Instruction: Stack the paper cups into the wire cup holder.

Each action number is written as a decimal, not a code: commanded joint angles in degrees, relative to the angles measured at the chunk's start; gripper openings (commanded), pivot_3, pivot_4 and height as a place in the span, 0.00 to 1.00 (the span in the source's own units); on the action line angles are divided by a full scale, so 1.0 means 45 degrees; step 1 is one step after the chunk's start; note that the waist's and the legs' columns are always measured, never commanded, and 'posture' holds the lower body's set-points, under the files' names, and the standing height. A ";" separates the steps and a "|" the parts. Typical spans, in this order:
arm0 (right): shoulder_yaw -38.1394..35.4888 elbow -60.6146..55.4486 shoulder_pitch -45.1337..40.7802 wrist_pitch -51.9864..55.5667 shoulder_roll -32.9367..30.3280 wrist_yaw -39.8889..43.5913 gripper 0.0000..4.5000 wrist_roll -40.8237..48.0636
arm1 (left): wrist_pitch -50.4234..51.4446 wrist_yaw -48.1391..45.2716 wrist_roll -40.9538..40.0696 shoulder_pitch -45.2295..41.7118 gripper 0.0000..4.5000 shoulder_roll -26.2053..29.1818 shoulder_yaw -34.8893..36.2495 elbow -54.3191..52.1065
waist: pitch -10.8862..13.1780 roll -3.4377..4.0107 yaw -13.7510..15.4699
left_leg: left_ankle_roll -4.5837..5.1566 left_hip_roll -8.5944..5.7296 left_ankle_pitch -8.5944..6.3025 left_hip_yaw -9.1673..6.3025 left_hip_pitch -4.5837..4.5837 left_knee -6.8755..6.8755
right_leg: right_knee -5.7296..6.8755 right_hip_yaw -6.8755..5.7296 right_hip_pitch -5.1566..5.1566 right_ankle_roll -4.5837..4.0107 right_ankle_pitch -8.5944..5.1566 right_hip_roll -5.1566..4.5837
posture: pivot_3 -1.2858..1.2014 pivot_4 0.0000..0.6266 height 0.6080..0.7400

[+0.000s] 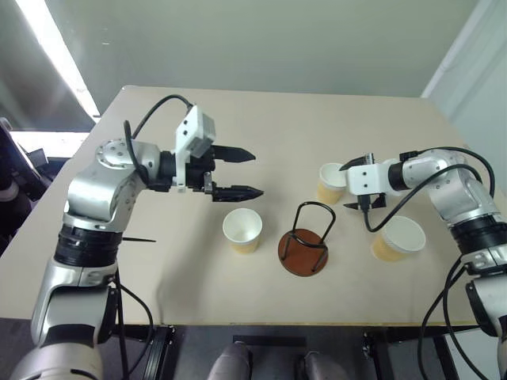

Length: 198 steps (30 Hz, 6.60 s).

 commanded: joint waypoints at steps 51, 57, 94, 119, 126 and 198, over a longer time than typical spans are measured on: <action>-0.2882 -1.3618 -0.1364 1.2461 -0.2686 0.3340 0.01 0.9054 | -0.0481 -0.0117 0.0185 -0.0321 1.00 -0.0423 -0.0292 -0.0037 | 0.0024 0.0016 -0.0013 | -0.0042 0.0039 0.0003 -0.0009 0.0000 0.0007 | -0.0027 0.0012 -0.0014 -0.0026 -0.0014 0.0055 | 0.52 0.24 1.00; -0.2196 -1.3781 -0.0635 1.1403 -0.3390 0.3465 0.01 0.8414 | -0.0532 -0.0146 0.0180 -0.0381 1.00 -0.0419 -0.0354 -0.0001 | 0.0023 0.0015 -0.0018 | -0.0042 0.0046 0.0003 -0.0008 0.0002 0.0013 | -0.0025 0.0013 -0.0017 -0.0028 -0.0016 0.0061 | 0.52 0.24 1.00; -0.3303 -1.3709 0.2061 1.0752 -0.3950 0.1724 0.89 0.8170 | -0.0841 0.0030 0.0252 -0.0435 1.00 -0.0479 -0.0335 0.0151 | 0.0022 0.0013 -0.0006 | -0.0037 0.0053 0.0002 -0.0008 0.0000 0.0031 | -0.0021 0.0015 -0.0017 -0.0027 -0.0015 0.0070 | 0.52 0.24 1.00; -0.6102 -1.1940 0.9401 0.8248 -0.6853 0.1115 0.89 0.5380 | -0.1606 -0.1263 0.0622 -0.0431 1.00 -0.0304 -0.0688 0.0235 | 0.0021 0.0007 0.0038 | -0.0033 0.0056 -0.0002 0.0017 0.0008 0.0047 | -0.0010 0.0032 -0.0011 -0.0009 -0.0008 0.0078 | 0.52 0.24 1.00; -0.5187 -1.1432 0.8916 0.7726 -0.6696 0.1205 0.89 0.5146 | -0.2209 -0.2265 0.0766 -0.0281 1.00 0.0605 -0.0739 -0.0220 | 0.0021 0.0006 0.0016 | -0.0030 0.0062 -0.0003 0.0012 0.0007 0.0048 | -0.0011 0.0032 -0.0013 -0.0008 -0.0008 0.0085 | 0.52 0.24 1.00; -0.1933 -1.3710 0.0449 1.0286 -0.4739 0.3460 0.01 0.8753 | 0.0243 -0.1924 -0.2012 -0.1275 1.00 0.1787 0.0914 -0.1504 | 0.0020 0.0004 -0.0178 | -0.0019 0.0072 -0.0009 0.0001 0.0001 0.0047 | -0.0018 0.0026 -0.0019 -0.0022 -0.0015 0.0089 | 0.52 0.24 1.00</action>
